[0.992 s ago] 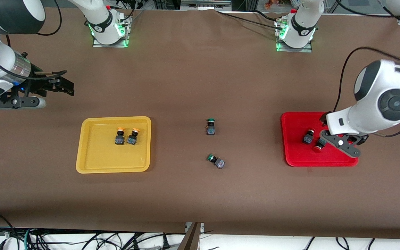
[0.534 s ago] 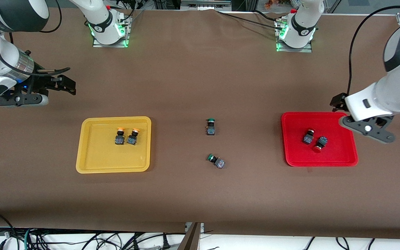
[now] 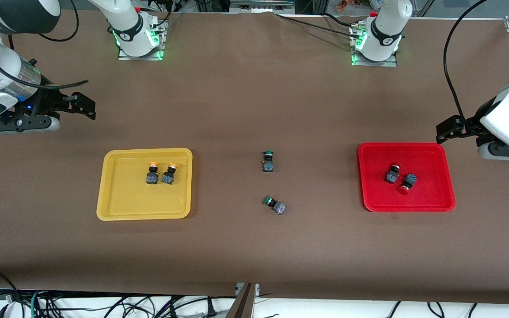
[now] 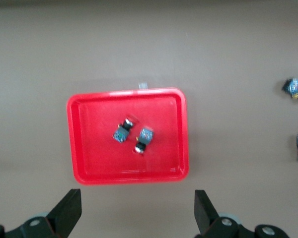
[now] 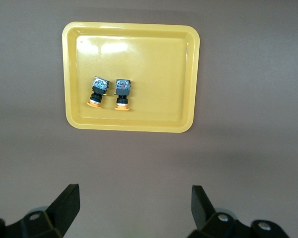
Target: Place red and yellow buttons in trays
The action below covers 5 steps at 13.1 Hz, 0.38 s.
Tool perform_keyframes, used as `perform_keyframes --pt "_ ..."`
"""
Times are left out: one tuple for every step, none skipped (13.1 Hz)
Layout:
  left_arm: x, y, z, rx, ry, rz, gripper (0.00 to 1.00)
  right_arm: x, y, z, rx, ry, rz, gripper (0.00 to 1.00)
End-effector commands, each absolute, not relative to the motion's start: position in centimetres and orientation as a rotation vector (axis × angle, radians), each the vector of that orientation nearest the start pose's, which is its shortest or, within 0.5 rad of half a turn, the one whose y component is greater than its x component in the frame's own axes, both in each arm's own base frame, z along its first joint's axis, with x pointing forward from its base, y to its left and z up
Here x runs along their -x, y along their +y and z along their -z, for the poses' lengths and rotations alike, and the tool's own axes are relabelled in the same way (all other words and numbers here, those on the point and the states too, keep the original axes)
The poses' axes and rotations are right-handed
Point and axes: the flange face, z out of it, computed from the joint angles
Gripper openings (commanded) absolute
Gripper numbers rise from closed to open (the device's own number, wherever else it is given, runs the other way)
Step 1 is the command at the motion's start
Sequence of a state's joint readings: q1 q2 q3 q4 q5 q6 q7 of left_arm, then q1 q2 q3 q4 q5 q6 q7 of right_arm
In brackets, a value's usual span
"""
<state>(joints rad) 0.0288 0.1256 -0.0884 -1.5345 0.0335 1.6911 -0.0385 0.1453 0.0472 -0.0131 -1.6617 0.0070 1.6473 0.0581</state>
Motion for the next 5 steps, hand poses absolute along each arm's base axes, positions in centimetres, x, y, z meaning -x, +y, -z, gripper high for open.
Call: perform_keyframes --pt "-55.08 -3.55 -57.75 3.126 0.023 0.107 1.0 -57.41 7.07 -58.07 3.153 -0.125 -0.073 0.99" --pt "-55.15 -3.56 -57.64 3.127 0.024 0.102 1.0 -57.65 7.06 -57.8 3.15 -0.105 -0.076 0.99" --pt "-55.17 -3.21 -57.44 3.126 0.016 0.066 1.0 -57.79 6.83 -57.64 3.148 -0.102 -0.076 0.99" --pt "-55.52 -2.87 -57.28 3.126 0.006 0.023 1.0 -57.83 6.81 -57.55 3.15 -0.1 -0.079 0.99" --pt "-55.9 -2.88 -57.59 3.128 0.005 0.006 1.0 -57.83 6.8 -57.55 3.152 -0.095 -0.078 0.99"
